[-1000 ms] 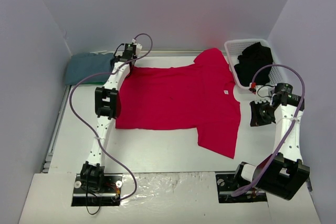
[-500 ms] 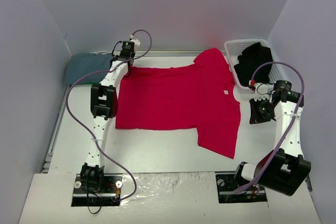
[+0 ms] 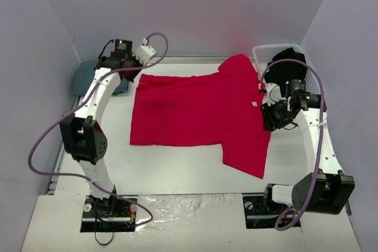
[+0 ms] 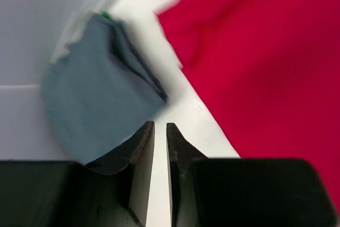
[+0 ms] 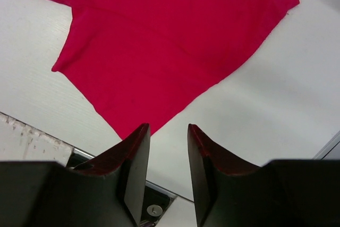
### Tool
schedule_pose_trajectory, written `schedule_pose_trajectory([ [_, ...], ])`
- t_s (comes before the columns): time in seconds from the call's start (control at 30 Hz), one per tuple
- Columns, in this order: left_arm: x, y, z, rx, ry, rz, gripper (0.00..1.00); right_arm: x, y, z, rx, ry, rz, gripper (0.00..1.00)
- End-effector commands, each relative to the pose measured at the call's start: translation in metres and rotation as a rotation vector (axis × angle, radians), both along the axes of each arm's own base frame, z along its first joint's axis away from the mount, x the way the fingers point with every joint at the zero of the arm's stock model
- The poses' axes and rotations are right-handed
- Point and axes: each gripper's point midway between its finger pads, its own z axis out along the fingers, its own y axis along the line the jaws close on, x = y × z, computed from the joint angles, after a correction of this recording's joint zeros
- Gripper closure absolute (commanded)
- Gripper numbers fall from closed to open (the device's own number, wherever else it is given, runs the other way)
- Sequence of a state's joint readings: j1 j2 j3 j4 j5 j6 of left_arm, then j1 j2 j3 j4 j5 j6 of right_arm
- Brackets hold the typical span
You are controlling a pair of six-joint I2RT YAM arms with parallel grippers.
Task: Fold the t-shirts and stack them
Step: Flatten out the tshirt
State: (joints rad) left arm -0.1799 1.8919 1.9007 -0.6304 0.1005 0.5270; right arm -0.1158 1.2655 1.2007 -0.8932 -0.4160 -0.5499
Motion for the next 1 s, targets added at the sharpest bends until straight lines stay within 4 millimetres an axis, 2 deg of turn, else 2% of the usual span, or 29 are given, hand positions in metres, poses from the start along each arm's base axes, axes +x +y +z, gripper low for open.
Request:
schedule_pose_trajectory([
  [0.0,-0.094,-0.014,-0.060,0.045,0.340,-0.210,0.85,0.002,0.002,-0.006,-0.034,0.017,0.019,0.68],
  [0.07,-0.115,-0.017,-0.070,0.088,0.371,-0.244,0.85,0.005,0.010,-0.010,-0.076,0.023,0.067,0.64],
  [0.1,-0.135,-0.013,-0.081,0.115,0.402,-0.249,0.85,0.006,0.012,-0.011,-0.094,0.028,0.086,0.63],
  [0.13,-0.144,-0.012,-0.086,0.133,0.415,-0.261,0.85,0.006,0.024,-0.012,-0.118,0.024,0.160,0.63],
  [0.17,-0.162,-0.016,-0.094,0.162,0.435,-0.297,0.85,0.008,0.023,-0.016,-0.153,0.038,0.181,0.62],
  [0.27,-0.186,-0.022,-0.098,0.197,0.449,-0.329,0.84,0.012,0.036,-0.025,-0.196,0.061,0.264,0.60],
  [0.4,-0.217,-0.020,-0.117,0.224,0.516,-0.340,0.83,0.020,0.044,-0.022,-0.215,0.052,0.303,0.60],
  [0.6,-0.246,-0.017,-0.133,0.265,0.547,-0.357,0.81,0.017,0.041,-0.025,-0.231,0.050,0.315,0.55],
  [0.77,-0.255,-0.008,-0.147,0.306,0.540,-0.354,0.77,0.008,0.035,-0.024,-0.245,0.035,0.296,0.49],
  [0.97,-0.260,-0.009,-0.162,0.309,0.557,-0.376,0.72,0.001,0.024,-0.029,-0.241,0.045,0.253,0.45],
])
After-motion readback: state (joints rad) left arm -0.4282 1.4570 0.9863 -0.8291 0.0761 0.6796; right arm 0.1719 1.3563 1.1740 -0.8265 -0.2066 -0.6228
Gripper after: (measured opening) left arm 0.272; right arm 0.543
